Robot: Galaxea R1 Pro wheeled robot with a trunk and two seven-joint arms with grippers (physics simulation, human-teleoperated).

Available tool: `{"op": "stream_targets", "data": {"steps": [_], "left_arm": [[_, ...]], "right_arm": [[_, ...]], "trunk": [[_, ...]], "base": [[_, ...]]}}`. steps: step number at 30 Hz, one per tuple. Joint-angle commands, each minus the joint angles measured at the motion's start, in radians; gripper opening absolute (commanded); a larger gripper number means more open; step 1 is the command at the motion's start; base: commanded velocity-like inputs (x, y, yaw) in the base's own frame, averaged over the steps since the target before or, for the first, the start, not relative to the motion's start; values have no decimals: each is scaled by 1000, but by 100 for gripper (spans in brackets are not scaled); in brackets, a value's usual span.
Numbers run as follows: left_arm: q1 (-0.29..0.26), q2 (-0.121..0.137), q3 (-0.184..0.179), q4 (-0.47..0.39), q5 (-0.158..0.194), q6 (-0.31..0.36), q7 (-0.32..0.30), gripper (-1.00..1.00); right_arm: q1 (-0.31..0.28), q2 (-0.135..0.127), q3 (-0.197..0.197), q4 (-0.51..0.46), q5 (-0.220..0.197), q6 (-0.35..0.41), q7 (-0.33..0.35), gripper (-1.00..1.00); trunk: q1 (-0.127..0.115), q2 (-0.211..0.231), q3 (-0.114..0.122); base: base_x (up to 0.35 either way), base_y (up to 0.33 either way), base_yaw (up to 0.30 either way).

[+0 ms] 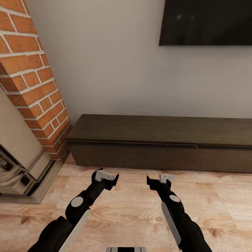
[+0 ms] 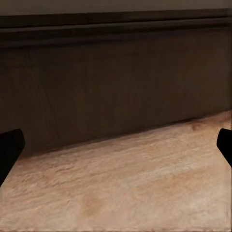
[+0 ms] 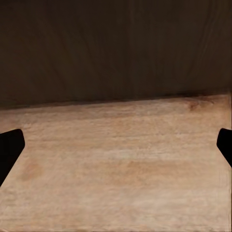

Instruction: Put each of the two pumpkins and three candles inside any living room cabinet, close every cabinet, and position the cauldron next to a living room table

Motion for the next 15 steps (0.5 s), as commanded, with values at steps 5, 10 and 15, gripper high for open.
{"op": "stream_targets", "data": {"steps": [5,10,15], "left_arm": [[-1,1,15,-38,18,157,7,100],[-1,0,82,-72,22,302,6,100],[-2,0,121,-78,24,377,6,100]], "right_arm": [[0,0,-18,-117,-11,246,-7,100],[0,-2,-20,-195,-9,345,-7,100],[0,0,-18,-212,-9,362,-7,100]], "trunk": [[0,0,-1],[0,0,-1],[0,0,-1]], "base": [[0,0,0],[0,0,0],[0,0,0]]}}
